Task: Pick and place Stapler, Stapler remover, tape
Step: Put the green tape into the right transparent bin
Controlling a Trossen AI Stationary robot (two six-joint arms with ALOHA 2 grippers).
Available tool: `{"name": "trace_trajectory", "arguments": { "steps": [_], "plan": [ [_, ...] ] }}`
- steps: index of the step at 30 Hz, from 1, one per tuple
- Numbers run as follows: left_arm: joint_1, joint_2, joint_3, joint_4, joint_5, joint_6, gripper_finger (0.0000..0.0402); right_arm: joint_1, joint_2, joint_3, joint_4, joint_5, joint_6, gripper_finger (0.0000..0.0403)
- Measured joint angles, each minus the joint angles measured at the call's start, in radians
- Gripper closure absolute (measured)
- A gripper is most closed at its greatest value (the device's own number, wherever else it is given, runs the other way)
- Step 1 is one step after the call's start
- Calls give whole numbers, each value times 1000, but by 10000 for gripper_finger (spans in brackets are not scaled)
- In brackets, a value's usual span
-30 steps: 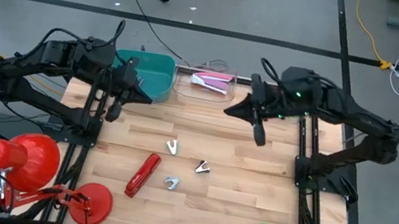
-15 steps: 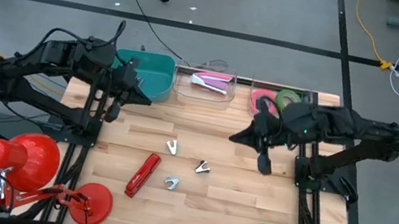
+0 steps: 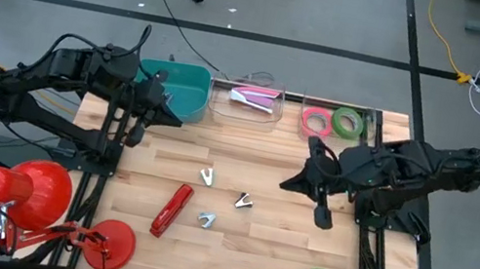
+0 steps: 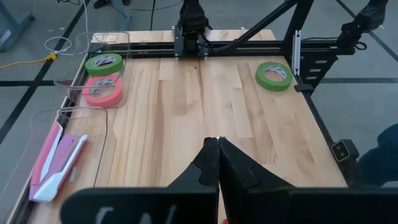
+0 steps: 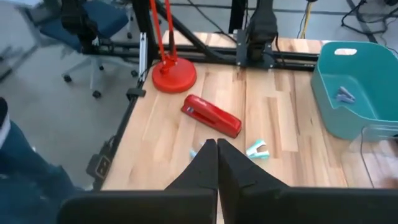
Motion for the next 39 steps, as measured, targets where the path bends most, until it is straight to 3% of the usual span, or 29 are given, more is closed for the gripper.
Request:
{"name": "trace_trajectory", "arguments": {
  "steps": [12,17,27,39],
  "plan": [
    [0,0,0,0,14,55,401,100,0,0,-158,-58,-191,403],
    [0,0,0,0,14,53,401,173,0,0,-265,-62,-185,403],
    [0,0,0,0,14,52,401,334,18,0,-305,-62,-93,403],
    [0,0,0,-1,14,44,401,479,179,0,-338,-63,-78,403]
  ]
}}
